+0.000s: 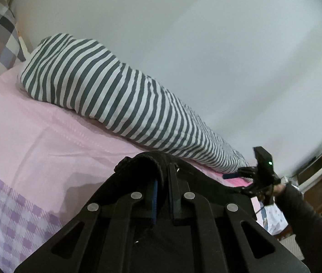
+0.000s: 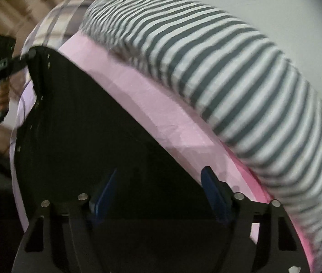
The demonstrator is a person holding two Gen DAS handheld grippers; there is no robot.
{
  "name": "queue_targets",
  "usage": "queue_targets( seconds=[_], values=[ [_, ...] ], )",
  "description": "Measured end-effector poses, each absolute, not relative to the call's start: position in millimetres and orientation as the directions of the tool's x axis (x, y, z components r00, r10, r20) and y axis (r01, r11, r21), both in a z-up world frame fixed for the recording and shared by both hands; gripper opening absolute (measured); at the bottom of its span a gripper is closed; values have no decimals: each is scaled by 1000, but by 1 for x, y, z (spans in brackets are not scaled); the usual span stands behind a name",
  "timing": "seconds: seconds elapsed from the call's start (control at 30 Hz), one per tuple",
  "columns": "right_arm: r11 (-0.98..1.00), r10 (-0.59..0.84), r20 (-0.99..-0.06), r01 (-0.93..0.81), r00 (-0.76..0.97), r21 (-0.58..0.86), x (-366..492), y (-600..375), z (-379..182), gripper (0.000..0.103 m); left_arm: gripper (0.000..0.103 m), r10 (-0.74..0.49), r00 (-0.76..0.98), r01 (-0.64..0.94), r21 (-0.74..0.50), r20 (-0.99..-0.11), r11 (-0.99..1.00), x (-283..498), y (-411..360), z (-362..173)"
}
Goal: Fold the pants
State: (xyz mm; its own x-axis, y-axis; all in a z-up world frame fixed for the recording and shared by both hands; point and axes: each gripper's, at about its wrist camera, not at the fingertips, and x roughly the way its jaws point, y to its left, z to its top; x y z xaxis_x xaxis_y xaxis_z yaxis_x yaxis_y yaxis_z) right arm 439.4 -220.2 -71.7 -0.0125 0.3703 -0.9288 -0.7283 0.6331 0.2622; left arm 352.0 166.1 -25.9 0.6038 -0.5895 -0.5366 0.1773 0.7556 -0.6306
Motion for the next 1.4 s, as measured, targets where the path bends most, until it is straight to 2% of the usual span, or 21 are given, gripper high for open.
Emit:
queue_targets(
  seconds=[0.13,0.2,0.33,0.4,0.57,0.7,1.0,1.13,1.3,1.4],
  values=[
    [554,323,-941,-788,-97,271,446,-204,-87,63,7,-580,618,183,-621,-530,762,346,165,-19],
    [539,306,-943,-793,-130,284,451,-204,-95,48,7,-581,621,178,-628,-526,758,340,177,-17],
    [569,286,-947,-769,-148,292,456,-225,-106,44,7,-580,622,163,-637,-526,753,341,181,-18],
    [591,280,-948,-750,-152,295,453,-242,-111,39,7,-575,621,158,-634,-532,757,342,181,-19],
    [651,230,-965,-717,-124,248,444,-276,-112,26,7,-571,622,143,-639,-536,756,345,184,-22],
    [691,178,-984,-710,-19,139,427,-287,-103,11,7,-551,627,139,-618,-550,774,347,181,-23],
    [801,88,-943,-585,322,-125,338,-285,-40,7,7,-501,648,169,-533,-574,829,331,176,-8],
    [834,39,-912,-516,408,-195,293,-296,-11,7,7,-512,645,197,-524,-568,829,307,181,3],
    [883,17,-894,-426,448,-197,227,-291,-2,7,7,-524,623,246,-491,-580,836,261,182,12],
    [920,41,-895,-365,444,-139,188,-295,-7,7,7,-527,600,260,-477,-601,840,229,185,8]
  ],
)
